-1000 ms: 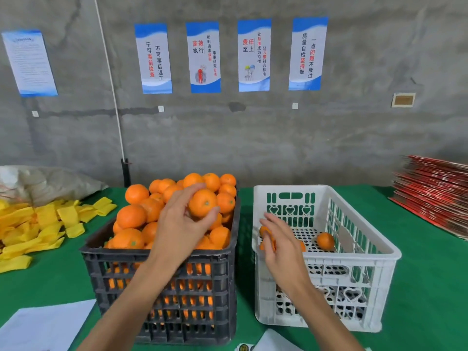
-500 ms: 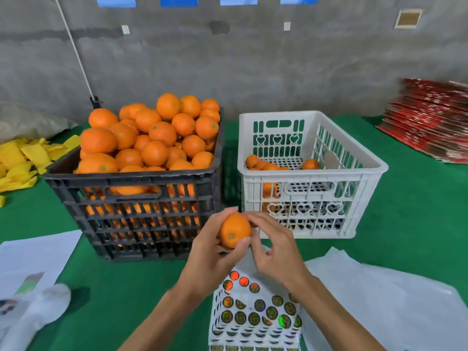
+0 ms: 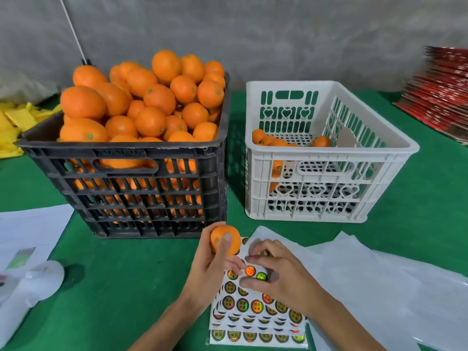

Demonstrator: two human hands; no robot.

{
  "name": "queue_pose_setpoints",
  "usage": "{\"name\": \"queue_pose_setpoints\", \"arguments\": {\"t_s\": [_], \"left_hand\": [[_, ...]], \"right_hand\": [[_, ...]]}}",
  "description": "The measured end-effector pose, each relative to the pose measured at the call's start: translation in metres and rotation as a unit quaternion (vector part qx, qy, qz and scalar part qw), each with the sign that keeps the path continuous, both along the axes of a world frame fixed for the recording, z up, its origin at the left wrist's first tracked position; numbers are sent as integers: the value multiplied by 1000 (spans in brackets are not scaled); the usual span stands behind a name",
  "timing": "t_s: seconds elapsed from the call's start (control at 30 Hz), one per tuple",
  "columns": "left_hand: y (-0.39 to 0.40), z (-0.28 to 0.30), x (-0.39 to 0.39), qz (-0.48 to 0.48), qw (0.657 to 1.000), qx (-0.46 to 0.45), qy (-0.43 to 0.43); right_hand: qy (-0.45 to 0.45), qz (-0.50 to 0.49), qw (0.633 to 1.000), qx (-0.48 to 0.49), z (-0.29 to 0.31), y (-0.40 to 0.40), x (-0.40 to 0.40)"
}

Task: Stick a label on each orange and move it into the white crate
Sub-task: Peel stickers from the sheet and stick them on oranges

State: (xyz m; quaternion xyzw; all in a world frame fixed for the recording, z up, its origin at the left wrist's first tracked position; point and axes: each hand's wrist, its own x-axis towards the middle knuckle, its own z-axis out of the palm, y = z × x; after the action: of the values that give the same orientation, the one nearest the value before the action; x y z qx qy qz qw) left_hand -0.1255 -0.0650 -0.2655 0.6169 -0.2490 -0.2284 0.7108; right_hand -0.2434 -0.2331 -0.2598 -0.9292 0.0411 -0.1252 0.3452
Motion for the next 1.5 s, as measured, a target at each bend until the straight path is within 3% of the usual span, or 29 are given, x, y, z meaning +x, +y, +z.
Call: {"name": "queue_pose_setpoints", "arguments": {"t_s": [0.1, 0.33, 0.6, 1.0, 1.2, 1.27, 1.37, 1.4, 1.5], "left_hand": [[2, 0, 3, -1, 1000, -1, 12], [7, -2, 4, -15, 999, 34, -27], [8, 6, -1, 4, 1000, 9, -3], [8, 9, -3, 8, 1000, 5, -2], [7, 7, -1, 4, 1000, 13, 1], [7, 6, 0, 1, 1000, 16, 6], [6, 6, 0, -6, 1000, 25, 13], [5, 6, 0, -9, 999, 28, 14], [2, 10, -2, -19, 999, 30, 18]], "right_hand": [[3, -20, 998, 59, -1, 1, 0], [5, -12, 1000, 2, 2, 5, -2], [14, 23, 994, -107, 15, 14, -5], [-5, 51, 997, -64, 14, 7, -6], [-44, 52, 994, -87, 3, 2, -5], [-63, 11, 998, -12, -1, 1, -2], [-73, -126, 958, 248, 4, 1, 9], [-92, -169, 948, 252, 6, 3, 14], [-160, -231, 955, 93, 17, 17, 28]]}}
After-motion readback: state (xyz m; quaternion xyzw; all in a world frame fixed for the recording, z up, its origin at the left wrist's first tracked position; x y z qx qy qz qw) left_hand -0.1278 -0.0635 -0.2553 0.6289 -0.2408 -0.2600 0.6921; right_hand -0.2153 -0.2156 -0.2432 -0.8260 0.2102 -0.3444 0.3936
